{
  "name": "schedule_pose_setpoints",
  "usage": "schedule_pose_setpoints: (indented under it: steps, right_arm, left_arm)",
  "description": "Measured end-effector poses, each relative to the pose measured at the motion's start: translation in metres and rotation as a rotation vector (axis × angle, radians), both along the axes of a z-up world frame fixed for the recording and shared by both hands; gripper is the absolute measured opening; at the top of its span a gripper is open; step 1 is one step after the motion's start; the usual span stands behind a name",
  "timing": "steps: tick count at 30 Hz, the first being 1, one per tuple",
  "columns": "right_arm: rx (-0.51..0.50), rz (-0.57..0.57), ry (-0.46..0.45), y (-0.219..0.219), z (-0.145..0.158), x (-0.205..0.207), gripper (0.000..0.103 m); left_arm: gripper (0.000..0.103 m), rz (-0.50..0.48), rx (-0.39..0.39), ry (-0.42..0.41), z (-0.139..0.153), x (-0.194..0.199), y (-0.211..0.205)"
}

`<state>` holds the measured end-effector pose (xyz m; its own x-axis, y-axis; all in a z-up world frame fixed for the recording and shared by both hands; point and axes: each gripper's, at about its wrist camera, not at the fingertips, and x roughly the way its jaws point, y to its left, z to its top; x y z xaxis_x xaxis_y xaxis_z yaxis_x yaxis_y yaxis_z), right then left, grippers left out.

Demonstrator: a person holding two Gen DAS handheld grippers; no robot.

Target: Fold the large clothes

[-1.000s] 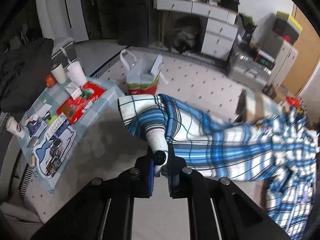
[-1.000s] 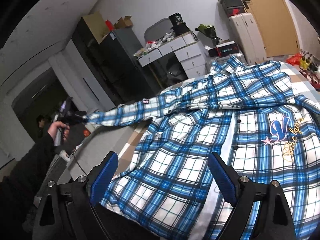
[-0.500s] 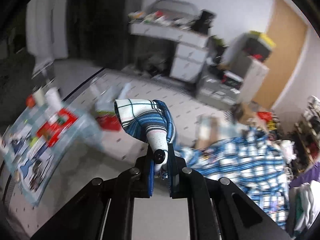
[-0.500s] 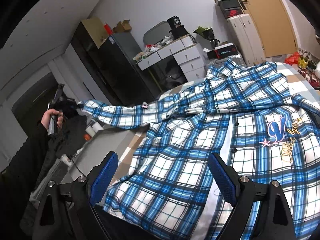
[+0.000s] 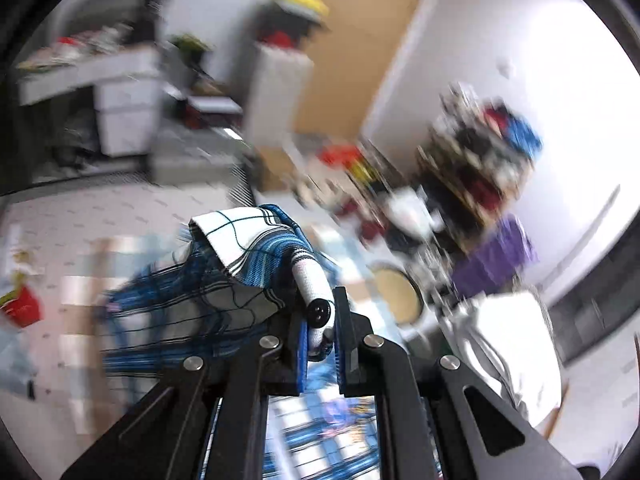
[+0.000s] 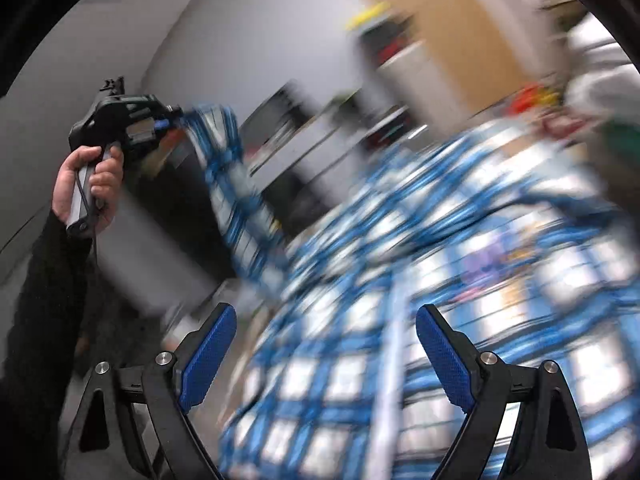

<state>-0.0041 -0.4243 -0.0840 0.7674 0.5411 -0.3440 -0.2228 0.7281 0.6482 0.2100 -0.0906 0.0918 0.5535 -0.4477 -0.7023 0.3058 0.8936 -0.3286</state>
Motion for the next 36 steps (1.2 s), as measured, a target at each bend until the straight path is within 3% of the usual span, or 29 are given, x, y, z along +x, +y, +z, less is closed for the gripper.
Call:
schedule_pose_setpoints:
  steps: [2,5,7,9,11,12,13,14,16,19,22,26,28,30,31,32,34,36]
  right_arm:
    - [0.060,-0.057,-0.002,-0.023,-0.002,-0.004,0.094]
    - [0.126,-0.128,0.007,-0.048,-0.007,-0.004,0.094]
    - [0.130,-0.125,0.040,-0.054,-0.012,0.002,0.094]
    - [0.137,-0.100,0.069,-0.054,-0.016,0.008,0.094]
    - [0.138,-0.080,0.085,-0.055,-0.018,0.010,0.094]
    - [0.140,-0.070,0.089,-0.054,-0.019,0.013,0.094]
    - [0.146,-0.061,0.093,-0.052,-0.020,0.015,0.094]
    - [0.153,-0.053,0.095,-0.052,-0.021,0.015,0.094]
    - [0.151,-0.038,0.098,-0.045,-0.022,0.014,0.094]
    - [0.123,-0.021,0.094,-0.038,-0.020,0.014,0.094]
    - [0.111,-0.021,0.106,-0.034,-0.021,0.014,0.094]
    - [0.043,-0.009,0.174,-0.026,-0.026,0.034,0.094]
    - [-0.004,0.013,0.185,-0.021,-0.022,0.050,0.094]
    - [-0.091,0.085,0.169,-0.010,-0.011,0.082,0.093]
    - [-0.142,0.107,0.162,-0.005,-0.006,0.100,0.093]
    - [-0.189,0.122,0.165,0.000,-0.002,0.117,0.093]
    - [-0.327,0.092,0.182,0.004,0.004,0.169,0.093]
    - [-0.458,0.047,0.213,0.005,0.000,0.222,0.093]
  left_arm:
    - [0.006,-0.050,0.041,0.027,-0.039,0.023,-0.044]
    - [0.006,-0.093,0.048,0.159,-0.123,0.057,-0.093]
    - [0.006,-0.106,0.064,0.263,-0.179,0.074,-0.113]
    - [0.012,-0.114,0.067,0.325,-0.209,0.079,-0.122]
    - [0.037,-0.173,-0.023,0.437,-0.237,0.076,-0.123]
    - [0.044,-0.216,-0.119,0.518,-0.246,0.073,-0.119]
    - [0.044,-0.228,-0.162,0.536,-0.246,0.068,-0.118]
    - [0.047,-0.233,-0.181,0.521,-0.240,0.061,-0.109]
    - [0.067,-0.245,-0.203,0.449,-0.222,0.042,-0.086]
    - [0.068,-0.202,-0.208,0.355,-0.202,0.010,-0.032]
    - [0.068,-0.051,-0.209,0.294,-0.193,-0.021,0.038]
    - [0.069,0.193,-0.077,0.208,-0.196,-0.062,0.110]
    - [0.069,0.262,-0.094,0.207,-0.201,-0.081,0.139]
    - [0.073,0.298,-0.133,0.187,-0.205,-0.088,0.157]
    - [0.080,0.301,-0.138,0.162,-0.207,-0.086,0.162]
    - [0.080,0.294,-0.105,0.123,-0.212,-0.080,0.162]
    - [0.080,0.319,0.051,0.091,-0.221,-0.064,0.157]
    - [0.080,0.298,0.077,0.092,-0.229,-0.051,0.158]
